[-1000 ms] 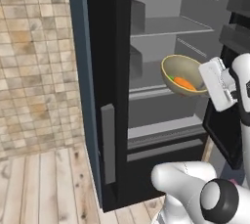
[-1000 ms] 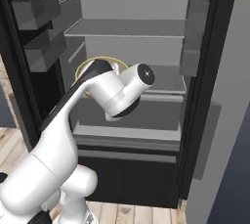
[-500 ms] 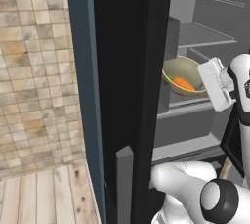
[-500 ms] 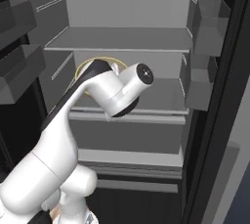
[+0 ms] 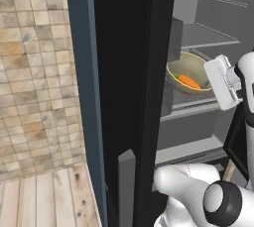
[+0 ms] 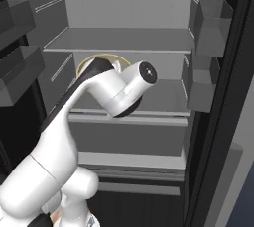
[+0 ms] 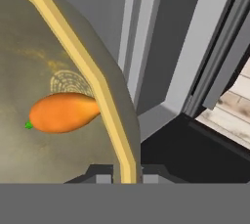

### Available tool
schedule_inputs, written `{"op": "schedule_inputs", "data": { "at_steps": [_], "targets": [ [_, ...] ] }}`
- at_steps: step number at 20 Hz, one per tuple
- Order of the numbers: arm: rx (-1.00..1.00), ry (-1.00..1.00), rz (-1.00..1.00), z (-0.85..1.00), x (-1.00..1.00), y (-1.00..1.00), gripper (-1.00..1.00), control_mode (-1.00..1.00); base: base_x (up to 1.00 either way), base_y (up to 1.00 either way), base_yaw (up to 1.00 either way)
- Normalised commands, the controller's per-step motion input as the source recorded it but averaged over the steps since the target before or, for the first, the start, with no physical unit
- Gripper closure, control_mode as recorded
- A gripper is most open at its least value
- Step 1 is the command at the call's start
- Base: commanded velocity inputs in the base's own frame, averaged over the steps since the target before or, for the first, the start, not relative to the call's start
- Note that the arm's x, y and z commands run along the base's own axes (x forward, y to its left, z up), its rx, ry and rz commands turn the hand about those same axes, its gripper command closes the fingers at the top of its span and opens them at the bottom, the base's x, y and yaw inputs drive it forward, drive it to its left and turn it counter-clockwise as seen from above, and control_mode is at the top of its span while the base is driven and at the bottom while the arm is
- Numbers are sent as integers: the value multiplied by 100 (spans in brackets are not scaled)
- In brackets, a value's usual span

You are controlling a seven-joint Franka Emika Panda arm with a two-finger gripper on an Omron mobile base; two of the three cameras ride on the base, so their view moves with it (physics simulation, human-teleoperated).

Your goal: Move the mug from next to the sink to the open cabinet. Then, move the bowl with the carrot to the fridge to clear the area for faucet cleaning.

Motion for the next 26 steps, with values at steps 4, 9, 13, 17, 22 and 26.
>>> {"op": "schedule_inputs", "data": {
  "at_steps": [4,9,13,17,22,26],
  "targets": [
    [-1,-13,-19,68,-27,0,100,-100,0,0,0],
    [-5,-28,-11,56,-34,0,100,-100,0,0,0],
    [0,-12,-2,46,0,0,100,-100,0,0,0],
    [0,-1,-1,29,25,0,100,-100,0,0,0],
    [2,2,-2,51,36,0,100,-100,0,0,0],
    [3,3,0,43,26,0,100,-100,0,0,0]
  ]
}}
